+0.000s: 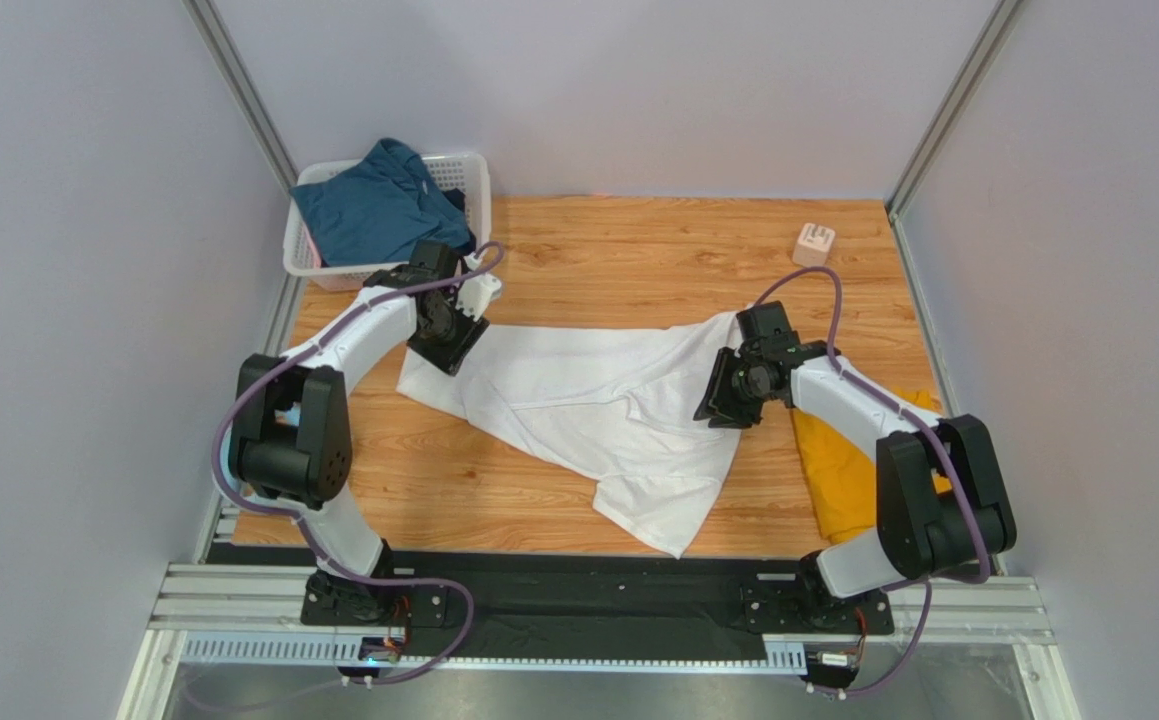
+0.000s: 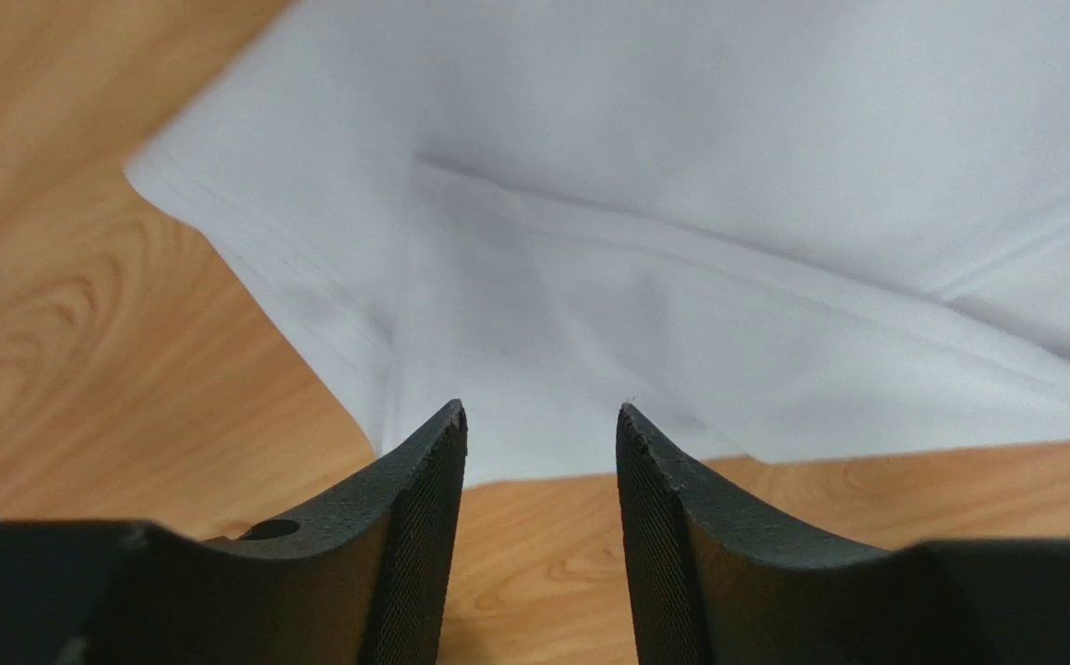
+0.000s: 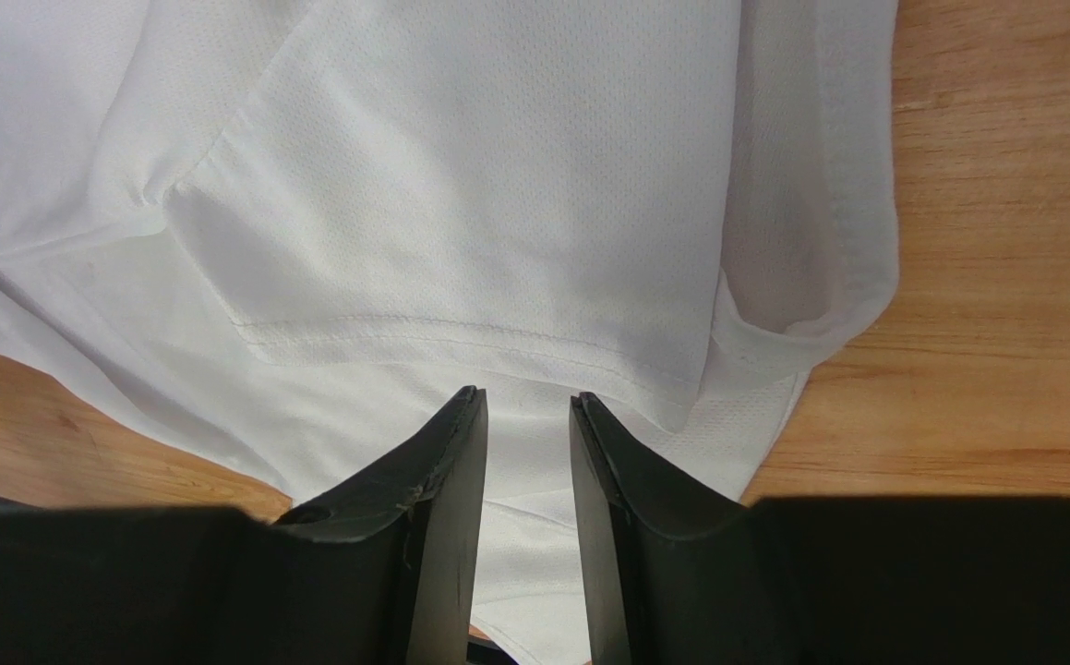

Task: Fold and stack the t-shirts
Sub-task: Flatten out the tshirt

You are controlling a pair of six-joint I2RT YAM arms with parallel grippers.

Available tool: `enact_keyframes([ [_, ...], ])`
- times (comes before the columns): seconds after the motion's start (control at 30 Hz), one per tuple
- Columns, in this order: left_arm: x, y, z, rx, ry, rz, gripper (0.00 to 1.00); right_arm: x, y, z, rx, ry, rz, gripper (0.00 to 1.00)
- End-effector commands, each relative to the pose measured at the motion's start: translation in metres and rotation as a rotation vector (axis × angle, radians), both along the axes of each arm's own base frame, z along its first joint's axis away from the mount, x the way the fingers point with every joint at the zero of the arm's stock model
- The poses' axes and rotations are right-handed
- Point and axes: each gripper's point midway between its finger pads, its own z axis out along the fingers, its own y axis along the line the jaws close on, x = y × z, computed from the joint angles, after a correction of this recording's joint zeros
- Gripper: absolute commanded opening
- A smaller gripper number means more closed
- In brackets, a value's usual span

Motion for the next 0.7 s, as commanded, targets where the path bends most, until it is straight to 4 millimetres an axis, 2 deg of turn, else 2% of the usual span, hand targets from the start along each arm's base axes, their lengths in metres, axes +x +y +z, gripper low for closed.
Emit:
enact_keyframes([
  [0.0, 0.045, -0.003, 0.018, -0.022, -0.094, 0.049, 0.55, 0.003, 0.0, 0.014, 0.006, -0.055, 0.014, 0.35],
  [0.1, 0.054, 0.001, 0.011, -0.015, -0.092, 0.068, 0.62, 0.002, -0.001, 0.013, 0.005, -0.054, 0.016, 0.35],
  [0.2, 0.055, 0.003, 0.001, -0.019, -0.069, 0.081, 0.63, 0.001, -0.001, 0.013, 0.004, -0.053, 0.017, 0.36],
  [0.37, 0.05, 0.0, -0.017, -0.032, -0.015, 0.076, 0.53, 0.003, -0.001, 0.016, 0.0, -0.057, 0.018, 0.35],
  [0.67, 0.059, -0.001, -0.027, -0.039, -0.005, 0.085, 0.53, 0.003, -0.001, 0.021, 0.008, -0.067, 0.019, 0.33],
])
